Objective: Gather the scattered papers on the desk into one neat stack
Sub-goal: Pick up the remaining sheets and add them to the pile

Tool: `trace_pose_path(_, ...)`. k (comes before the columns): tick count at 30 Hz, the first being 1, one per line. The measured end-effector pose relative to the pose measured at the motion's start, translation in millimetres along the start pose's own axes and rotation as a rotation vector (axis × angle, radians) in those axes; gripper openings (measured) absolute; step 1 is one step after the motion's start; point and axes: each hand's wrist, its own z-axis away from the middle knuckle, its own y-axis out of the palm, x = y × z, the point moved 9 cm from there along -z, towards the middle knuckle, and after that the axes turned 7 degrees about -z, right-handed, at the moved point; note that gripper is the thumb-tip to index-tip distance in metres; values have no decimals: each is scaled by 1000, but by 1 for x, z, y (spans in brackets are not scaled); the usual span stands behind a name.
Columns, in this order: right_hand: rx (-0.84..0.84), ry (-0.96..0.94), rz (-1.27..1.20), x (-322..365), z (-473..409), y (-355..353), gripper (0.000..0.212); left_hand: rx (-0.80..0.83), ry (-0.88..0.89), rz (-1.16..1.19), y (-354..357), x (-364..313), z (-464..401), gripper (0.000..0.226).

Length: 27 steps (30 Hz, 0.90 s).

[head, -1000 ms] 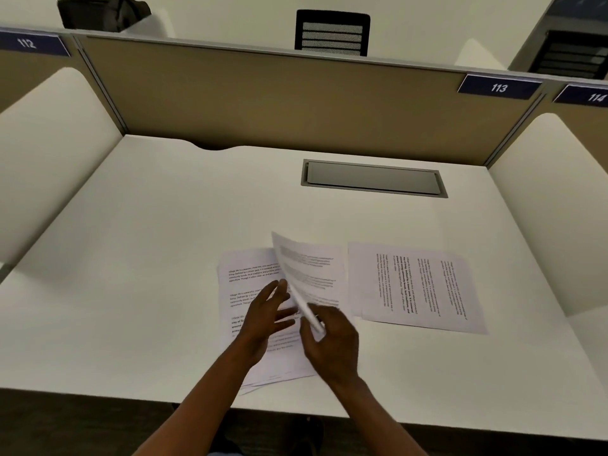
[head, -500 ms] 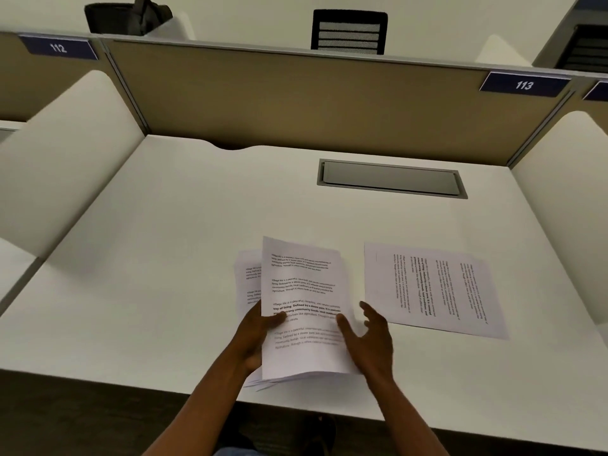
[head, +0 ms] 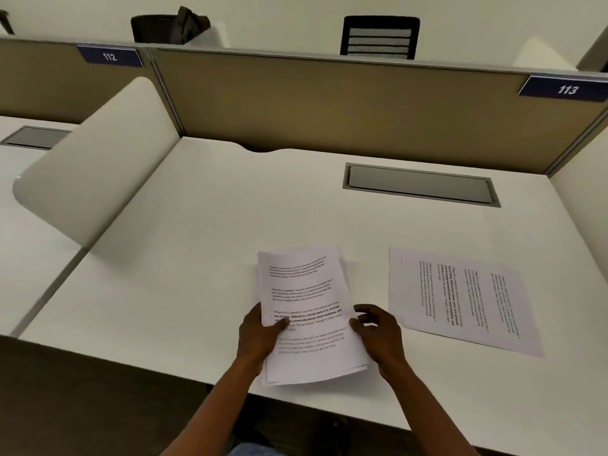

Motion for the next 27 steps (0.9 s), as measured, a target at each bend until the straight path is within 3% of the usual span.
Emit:
trace_pose_path(6,-61,-49,83,-1,-4,16,25,-171,-46,-113,-18,5,-4,75)
trace_pose_path(11,-128,-151,180,-5,0,9,37,-229,6,-198,-20,13,-1,71)
trace_pose_path(15,-273,-225,326,-2,-6,-26,44,-211,29,-193,-16,17,2,67)
trace_pose_path(19,-377,-113,585,-18,-27,-66,65,-244,104,-296,-13,3,3,64)
trace_pose_path(22,-325,-50,775,-31,-39,-75,75,-270,185,-355,-4,-15,6,62)
trace_pose_path(27,-272,-173,830,-31,-34,-65,53,-221,323,-305,25,-42,11,58)
